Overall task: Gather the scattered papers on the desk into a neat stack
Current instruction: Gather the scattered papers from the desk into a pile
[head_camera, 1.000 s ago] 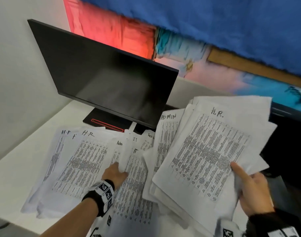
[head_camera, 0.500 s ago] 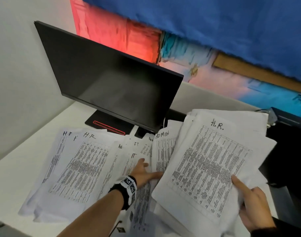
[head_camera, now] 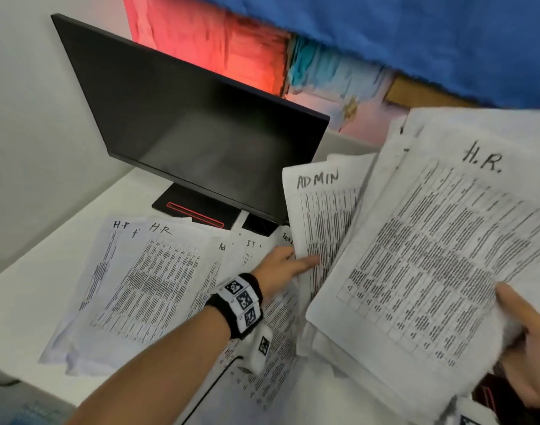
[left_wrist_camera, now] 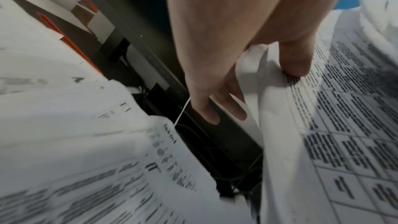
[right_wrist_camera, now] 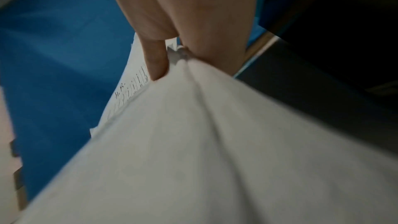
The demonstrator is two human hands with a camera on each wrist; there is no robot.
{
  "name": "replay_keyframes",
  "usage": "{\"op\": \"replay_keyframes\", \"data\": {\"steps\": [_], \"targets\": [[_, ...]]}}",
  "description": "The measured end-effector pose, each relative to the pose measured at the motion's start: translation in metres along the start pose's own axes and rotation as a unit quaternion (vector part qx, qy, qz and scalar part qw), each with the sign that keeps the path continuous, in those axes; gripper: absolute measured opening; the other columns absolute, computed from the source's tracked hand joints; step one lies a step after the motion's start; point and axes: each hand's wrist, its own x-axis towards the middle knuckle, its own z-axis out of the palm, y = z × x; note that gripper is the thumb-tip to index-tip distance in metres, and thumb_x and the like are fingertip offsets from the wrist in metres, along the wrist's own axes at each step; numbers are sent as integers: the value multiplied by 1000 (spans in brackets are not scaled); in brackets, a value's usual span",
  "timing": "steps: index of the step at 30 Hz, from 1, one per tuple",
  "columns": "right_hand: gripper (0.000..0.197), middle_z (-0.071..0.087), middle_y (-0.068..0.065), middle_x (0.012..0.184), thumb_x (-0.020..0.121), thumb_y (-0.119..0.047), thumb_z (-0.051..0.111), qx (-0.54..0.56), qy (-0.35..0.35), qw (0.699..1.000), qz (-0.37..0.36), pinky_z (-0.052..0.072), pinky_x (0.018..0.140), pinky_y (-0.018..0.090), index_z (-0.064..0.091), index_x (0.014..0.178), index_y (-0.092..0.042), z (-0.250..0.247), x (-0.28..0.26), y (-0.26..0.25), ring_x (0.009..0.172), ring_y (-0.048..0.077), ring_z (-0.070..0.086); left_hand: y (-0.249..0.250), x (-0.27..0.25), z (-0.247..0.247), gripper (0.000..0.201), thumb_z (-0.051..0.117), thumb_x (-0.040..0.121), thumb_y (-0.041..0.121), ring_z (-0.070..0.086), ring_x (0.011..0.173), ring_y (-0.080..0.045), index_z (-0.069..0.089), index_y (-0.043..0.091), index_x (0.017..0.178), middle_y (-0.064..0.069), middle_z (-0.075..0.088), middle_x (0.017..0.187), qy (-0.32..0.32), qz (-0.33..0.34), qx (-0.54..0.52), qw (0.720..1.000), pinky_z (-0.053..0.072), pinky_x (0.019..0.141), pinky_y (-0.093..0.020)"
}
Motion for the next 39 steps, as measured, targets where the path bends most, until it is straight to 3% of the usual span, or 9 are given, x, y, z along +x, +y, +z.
{"op": "replay_keyframes", "data": {"steps": [3,6,10,13,17,27,30,33,39], "targets": [[91,74,-7,120,51,-59,88,-56,48,994,-86,58,87,27,65,126,-14,-10,13,2,124,16,62,25,-3,-7,35,63,96,23,67,118,-24,67,7,127,-10,71,127,14,42,7,999,54,89,-21],[66,69,6,131,82,-36,77,-52,41,993,-99,56,93,39,57,138,-7,19,8,10,122,25,65,48,-9,-22,35,62,97,17,69,114,-17,66,4,129,-7,72,124,29,89,20,995,56,84,-17],[17,79,-10,86,94,-15,63,-110,41,990,-76,60,70,36,69,106,-3,48,6,72,74,7,75,40,-21,-63,34,58,99,25,70,113,-15,67,11,129,-1,72,125,89,115,119,982,53,102,-37],[43,41,-11,37,82,-29,78,-229,128,965,25,33,49,25,40,67,-15,28,26,149,31,6,36,-3,-30,-88,51,52,97,49,71,95,-27,68,5,117,-14,73,109,128,56,237,961,54,96,-48],[30,55,-3,66,79,-30,77,-283,110,933,194,38,57,24,49,80,-22,-9,30,233,56,18,53,-63,-35,-109,59,37,83,74,35,47,-12,41,19,61,4,41,57,146,-44,426,892,39,54,-27],[48,64,14,99,87,-26,57,-375,189,891,172,45,78,36,60,124,5,-9,33,259,86,25,58,-91,-57,-139,57,57,89,61,51,47,-31,35,22,53,2,40,48,336,-11,315,888,57,60,-40],[55,69,27,92,79,-37,56,-375,204,891,153,47,76,37,64,108,8,-5,35,260,77,30,61,-84,-63,-137,65,31,76,82,31,39,-17,32,23,50,7,30,45,282,-51,365,886,41,50,-23],[80,61,17,133,81,-53,65,-377,177,891,182,43,105,45,52,138,2,9,35,252,122,37,58,-79,-65,-126,73,21,67,93,22,35,-6,34,23,49,11,28,41,233,-37,320,918,33,47,-19],[44,66,20,128,91,-30,67,-522,98,833,151,46,97,35,61,124,-1,16,36,245,114,35,62,-38,-54,-110,59,41,90,64,25,32,-4,34,19,53,7,33,42,231,-11,171,958,36,53,-21]]}}
